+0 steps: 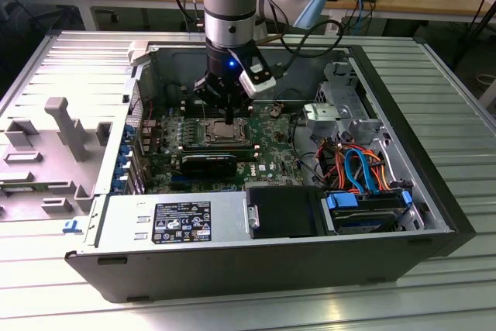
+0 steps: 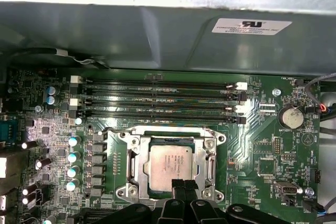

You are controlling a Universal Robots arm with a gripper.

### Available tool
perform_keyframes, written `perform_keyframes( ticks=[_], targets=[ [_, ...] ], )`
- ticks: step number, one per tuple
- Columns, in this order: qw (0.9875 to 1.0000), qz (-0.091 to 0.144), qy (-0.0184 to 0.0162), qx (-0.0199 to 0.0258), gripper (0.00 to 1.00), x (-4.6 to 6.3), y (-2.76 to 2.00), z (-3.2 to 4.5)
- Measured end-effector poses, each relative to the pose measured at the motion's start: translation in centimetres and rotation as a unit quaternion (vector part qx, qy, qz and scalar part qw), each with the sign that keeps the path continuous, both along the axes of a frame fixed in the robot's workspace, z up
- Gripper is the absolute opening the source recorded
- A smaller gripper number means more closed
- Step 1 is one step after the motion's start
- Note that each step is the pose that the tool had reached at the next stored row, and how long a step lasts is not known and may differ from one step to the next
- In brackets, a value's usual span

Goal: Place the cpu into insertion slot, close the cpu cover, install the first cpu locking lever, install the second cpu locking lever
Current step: 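Install the first cpu locking lever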

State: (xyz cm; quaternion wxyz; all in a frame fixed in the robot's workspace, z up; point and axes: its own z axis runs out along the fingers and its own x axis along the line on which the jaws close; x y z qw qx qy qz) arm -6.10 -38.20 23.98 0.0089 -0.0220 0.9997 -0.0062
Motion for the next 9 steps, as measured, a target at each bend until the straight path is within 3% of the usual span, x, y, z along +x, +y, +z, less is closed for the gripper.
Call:
perform_keyframes(
  ticks=[9],
  targets=[
    [1.0000,0.006,0.0000,0.0000,0.11,0.00,0.00,0.00]
  ],
)
